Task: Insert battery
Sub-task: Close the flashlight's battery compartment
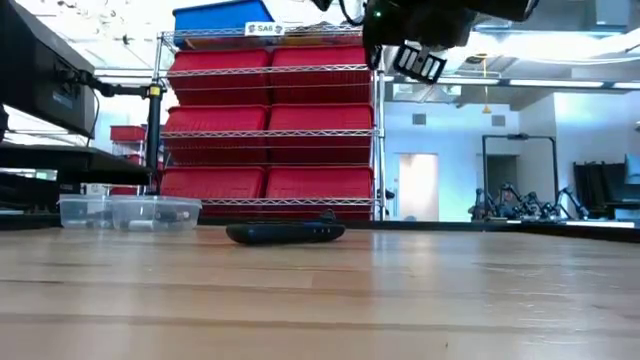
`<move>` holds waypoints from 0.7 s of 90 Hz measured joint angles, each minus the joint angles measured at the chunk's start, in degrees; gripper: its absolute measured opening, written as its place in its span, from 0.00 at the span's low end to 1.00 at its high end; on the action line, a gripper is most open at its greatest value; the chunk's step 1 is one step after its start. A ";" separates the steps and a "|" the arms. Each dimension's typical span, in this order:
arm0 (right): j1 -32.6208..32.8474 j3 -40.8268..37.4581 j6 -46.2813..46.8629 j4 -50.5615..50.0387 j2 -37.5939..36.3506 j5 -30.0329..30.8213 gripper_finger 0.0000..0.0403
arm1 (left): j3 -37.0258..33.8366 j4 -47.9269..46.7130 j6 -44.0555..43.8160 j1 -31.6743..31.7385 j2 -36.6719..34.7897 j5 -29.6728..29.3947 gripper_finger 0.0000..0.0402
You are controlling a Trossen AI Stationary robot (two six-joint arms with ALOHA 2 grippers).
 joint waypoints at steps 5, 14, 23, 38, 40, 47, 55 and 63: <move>0.23 0.02 0.55 0.35 0.00 -0.43 0.34 | 0.00 0.23 2.87 -0.53 -0.02 -0.13 0.33; 0.57 0.02 1.03 0.35 0.02 -1.10 0.34 | 0.00 -0.16 8.75 -1.17 -0.02 -0.50 0.33; 0.87 0.00 1.22 0.37 0.02 -1.25 0.34 | 0.00 -0.12 17.56 -1.75 -0.02 -0.86 0.33; 0.87 0.01 1.49 0.18 0.04 -1.98 0.33 | 0.00 -0.57 35.02 -2.11 -0.09 -3.57 0.33; 0.86 0.02 1.49 0.10 0.05 -1.98 0.33 | 0.00 -0.58 37.50 -2.24 -0.09 -4.04 0.33; 0.86 0.02 1.59 0.00 0.04 -2.03 0.33 | 0.00 -0.58 45.92 -2.75 -0.11 -5.07 0.33; 0.86 0.00 1.63 -0.11 0.05 -2.37 0.33 | -0.02 -0.53 53.73 -3.44 -0.16 -7.72 0.33; 0.80 0.01 1.62 -0.11 0.04 -2.41 0.33 | -0.02 -0.61 61.45 -4.35 -0.24 -11.11 0.33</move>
